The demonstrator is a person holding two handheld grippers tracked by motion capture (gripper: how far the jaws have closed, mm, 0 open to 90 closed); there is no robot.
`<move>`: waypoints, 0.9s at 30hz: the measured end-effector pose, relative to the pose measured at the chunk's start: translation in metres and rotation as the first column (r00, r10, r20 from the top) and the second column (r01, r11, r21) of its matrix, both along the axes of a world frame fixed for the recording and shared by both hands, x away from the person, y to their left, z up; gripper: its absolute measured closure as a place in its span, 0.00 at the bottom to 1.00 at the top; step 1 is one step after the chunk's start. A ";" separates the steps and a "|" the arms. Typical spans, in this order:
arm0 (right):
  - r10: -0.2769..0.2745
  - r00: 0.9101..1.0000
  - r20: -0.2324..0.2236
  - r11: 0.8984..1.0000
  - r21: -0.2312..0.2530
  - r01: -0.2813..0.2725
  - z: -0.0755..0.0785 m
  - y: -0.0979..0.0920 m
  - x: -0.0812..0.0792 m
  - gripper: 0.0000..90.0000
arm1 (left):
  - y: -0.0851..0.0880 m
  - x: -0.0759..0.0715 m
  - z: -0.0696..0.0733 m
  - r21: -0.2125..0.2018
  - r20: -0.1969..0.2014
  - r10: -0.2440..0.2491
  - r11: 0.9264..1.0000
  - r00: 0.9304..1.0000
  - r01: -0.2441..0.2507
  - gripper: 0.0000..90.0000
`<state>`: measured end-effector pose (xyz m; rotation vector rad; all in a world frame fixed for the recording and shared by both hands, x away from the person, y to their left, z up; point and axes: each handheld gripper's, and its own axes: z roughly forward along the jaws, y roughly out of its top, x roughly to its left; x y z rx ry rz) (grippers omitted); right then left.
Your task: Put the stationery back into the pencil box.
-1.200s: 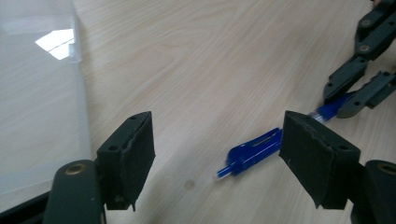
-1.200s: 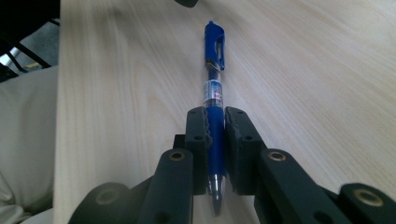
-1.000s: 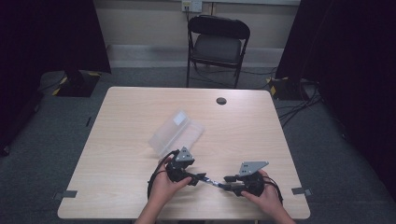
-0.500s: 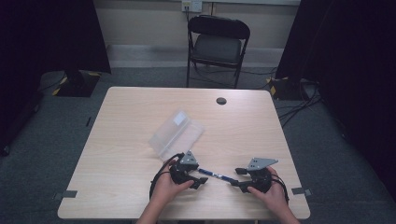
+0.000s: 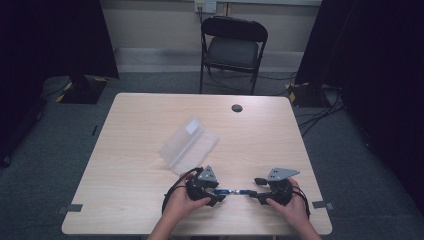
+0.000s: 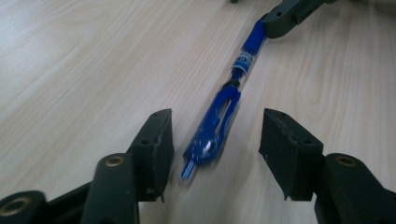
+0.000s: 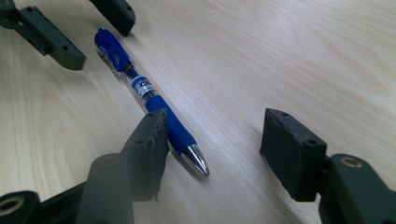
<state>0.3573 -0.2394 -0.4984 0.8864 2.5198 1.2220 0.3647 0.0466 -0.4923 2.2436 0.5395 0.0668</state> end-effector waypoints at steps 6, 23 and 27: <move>-0.001 1.000 -0.005 1.000 0.006 0.001 0.000 -0.001 0.000 0.45 | -0.016 0.003 -0.001 -0.004 0.034 -0.041 0.999 0.999 0.041 0.62; -0.044 0.999 0.003 0.999 -0.011 0.044 0.000 -0.003 0.001 0.36 | 0.020 -0.005 0.003 0.040 0.015 0.071 0.997 0.997 -0.071 0.88; -0.035 0.999 0.028 0.999 -0.037 0.036 -0.001 -0.002 0.000 0.35 | 0.022 -0.004 0.003 0.035 0.009 0.123 0.992 0.992 -0.123 0.82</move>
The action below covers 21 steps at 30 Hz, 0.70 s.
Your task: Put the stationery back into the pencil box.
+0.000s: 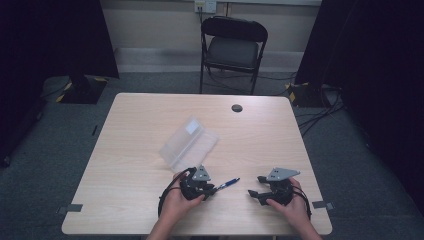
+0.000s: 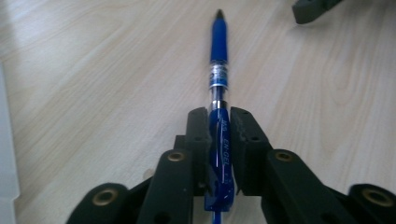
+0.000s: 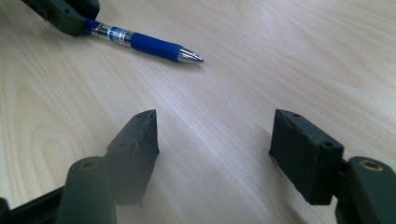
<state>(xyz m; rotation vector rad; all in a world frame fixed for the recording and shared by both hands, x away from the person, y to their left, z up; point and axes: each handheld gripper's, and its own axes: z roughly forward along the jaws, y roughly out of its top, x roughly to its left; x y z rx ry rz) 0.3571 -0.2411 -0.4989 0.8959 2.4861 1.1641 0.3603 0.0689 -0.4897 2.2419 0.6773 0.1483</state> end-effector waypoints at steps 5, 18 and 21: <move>0.011 1.000 0.020 0.999 -0.033 -0.010 0.000 0.002 -0.002 0.33 | -0.005 0.005 0.000 -0.017 -0.006 0.015 1.000 1.000 -0.015 0.70; 0.026 1.000 0.007 0.998 -0.050 -0.025 -0.001 0.001 -0.003 0.18 | -0.030 0.015 0.000 0.005 0.002 -0.042 0.999 0.999 0.042 0.71; 0.026 1.000 0.007 0.998 -0.050 -0.025 -0.001 0.001 -0.003 0.18 | -0.031 0.014 -0.001 -0.016 0.006 -0.035 0.999 0.999 0.035 0.73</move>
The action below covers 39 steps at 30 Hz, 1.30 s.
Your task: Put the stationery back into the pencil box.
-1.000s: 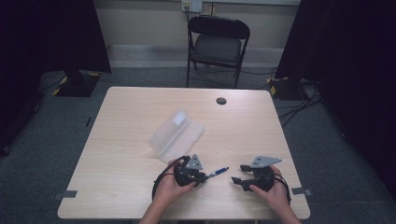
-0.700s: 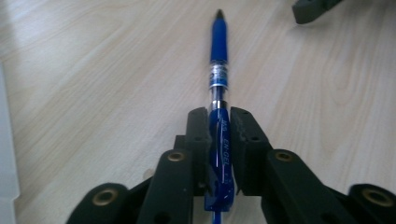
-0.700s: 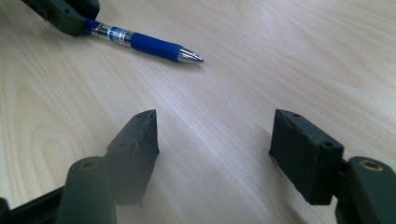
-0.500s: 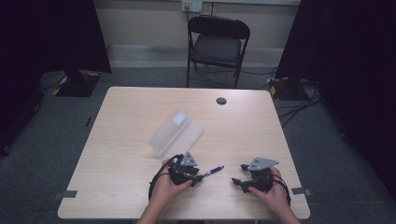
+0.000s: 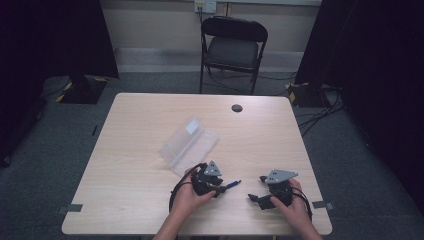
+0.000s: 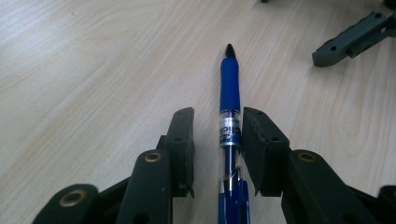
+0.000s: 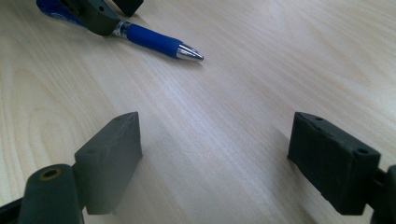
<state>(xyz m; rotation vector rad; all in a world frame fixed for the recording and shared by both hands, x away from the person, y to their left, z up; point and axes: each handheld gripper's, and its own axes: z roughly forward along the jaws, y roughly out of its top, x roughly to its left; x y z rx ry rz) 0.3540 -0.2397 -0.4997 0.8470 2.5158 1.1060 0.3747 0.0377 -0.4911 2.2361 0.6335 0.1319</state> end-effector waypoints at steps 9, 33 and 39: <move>0.001 1.000 0.000 1.000 0.000 -0.001 0.000 0.000 0.000 0.18 | 0.001 -0.005 0.001 0.013 -0.001 -0.015 1.000 1.000 0.015 0.88; 0.000 1.000 -0.001 1.000 0.000 0.000 0.000 0.000 0.000 0.18 | 0.031 0.012 0.040 0.003 0.011 0.113 0.994 0.994 -0.113 0.89; 0.001 1.000 0.000 1.000 0.000 -0.001 0.000 0.000 0.000 0.18 | 0.042 0.028 0.050 0.002 0.017 0.168 0.986 0.986 -0.169 0.89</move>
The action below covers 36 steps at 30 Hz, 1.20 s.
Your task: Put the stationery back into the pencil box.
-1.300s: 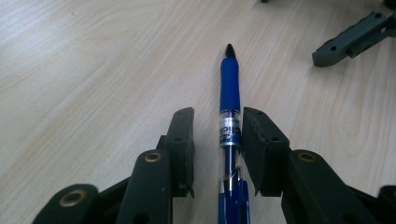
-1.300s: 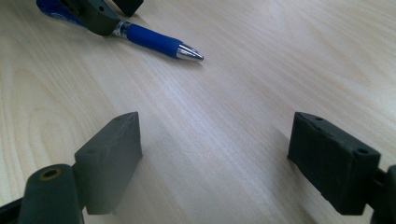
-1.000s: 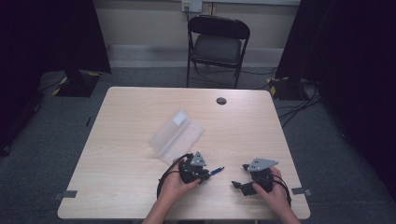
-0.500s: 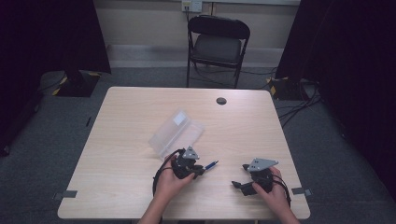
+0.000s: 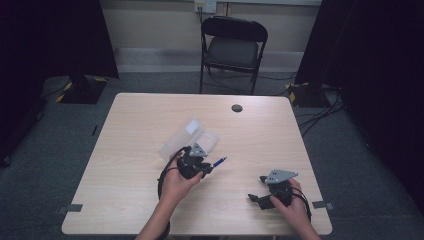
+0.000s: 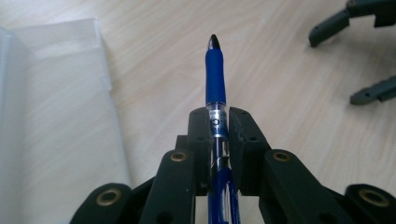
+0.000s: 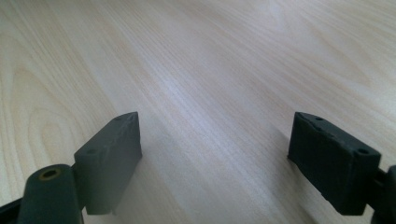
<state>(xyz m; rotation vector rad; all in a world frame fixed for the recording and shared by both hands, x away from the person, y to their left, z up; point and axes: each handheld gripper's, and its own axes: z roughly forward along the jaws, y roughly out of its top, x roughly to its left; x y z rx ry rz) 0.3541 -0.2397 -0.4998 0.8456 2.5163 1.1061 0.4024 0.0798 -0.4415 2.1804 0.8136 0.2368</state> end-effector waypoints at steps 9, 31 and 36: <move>-0.004 1.000 -0.001 1.000 0.001 0.004 0.000 0.000 0.000 0.18 | 0.020 0.035 0.009 -0.006 0.029 0.109 0.994 0.994 -0.109 0.89; 0.002 1.000 -0.003 1.000 0.002 -0.002 0.000 -0.001 -0.001 0.18 | 0.014 0.083 -0.029 0.002 -0.019 0.292 0.956 0.956 -0.292 0.89; 0.004 1.000 -0.002 1.000 0.003 -0.004 0.000 -0.001 -0.001 0.18 | 0.015 0.078 -0.029 -0.021 -0.001 0.296 0.955 0.955 -0.296 0.72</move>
